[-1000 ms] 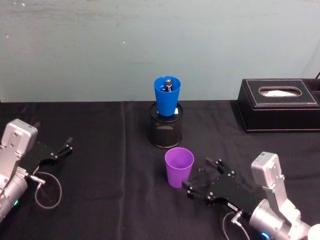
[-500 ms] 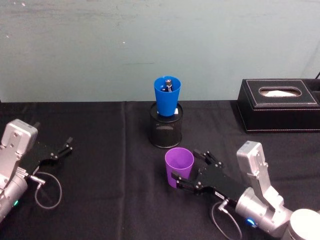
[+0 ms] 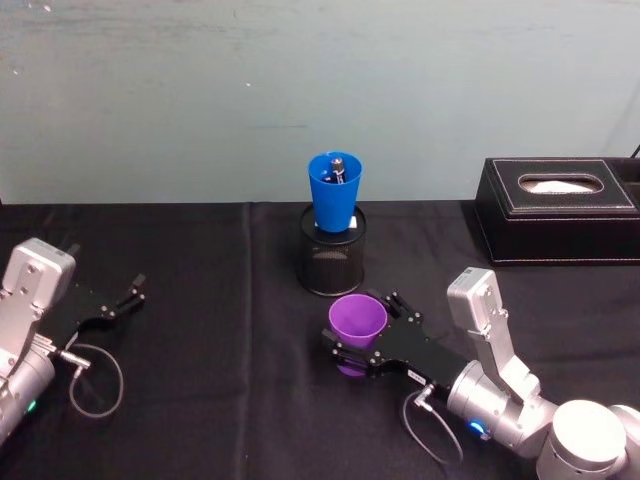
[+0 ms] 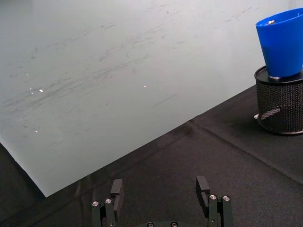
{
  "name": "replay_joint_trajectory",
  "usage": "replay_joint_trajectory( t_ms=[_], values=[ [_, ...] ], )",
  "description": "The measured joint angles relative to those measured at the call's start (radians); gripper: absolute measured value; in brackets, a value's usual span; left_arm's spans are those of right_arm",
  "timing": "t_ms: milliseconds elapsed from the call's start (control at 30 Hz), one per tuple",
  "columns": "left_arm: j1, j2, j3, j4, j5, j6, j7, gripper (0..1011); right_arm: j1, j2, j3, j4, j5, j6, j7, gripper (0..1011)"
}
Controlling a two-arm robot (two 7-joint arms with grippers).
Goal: Pick up one cup with a gripper and tap it against the other cup.
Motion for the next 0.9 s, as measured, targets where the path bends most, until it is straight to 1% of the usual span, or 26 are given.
replay_joint_trajectory(
  t_ms=[100,400,533,567,700,900],
  values=[
    [0.0,0.0,0.0,0.0,0.0,0.0,0.0,1000,0.003,-0.008,0.003,0.008,-0.008,-0.001,0.0,1003],
    [0.0,0.0,0.0,0.0,0.0,0.0,0.0,1000,0.003,-0.006,0.003,0.007,-0.007,-0.001,0.0,1003],
    [0.0,0.0,0.0,0.0,0.0,0.0,0.0,1000,0.003,-0.005,0.003,0.006,-0.006,-0.001,0.0,947],
    [0.0,0.0,0.0,0.0,0.0,0.0,0.0,1000,0.003,-0.005,0.002,0.006,-0.005,-0.001,0.0,898],
    [0.0,0.0,0.0,0.0,0.0,0.0,0.0,1000,0.003,-0.005,0.002,0.005,-0.004,-0.001,0.0,804],
    [0.0,0.0,0.0,0.0,0.0,0.0,0.0,1000,0.001,-0.004,0.003,-0.001,-0.006,0.001,-0.001,772]
  ],
)
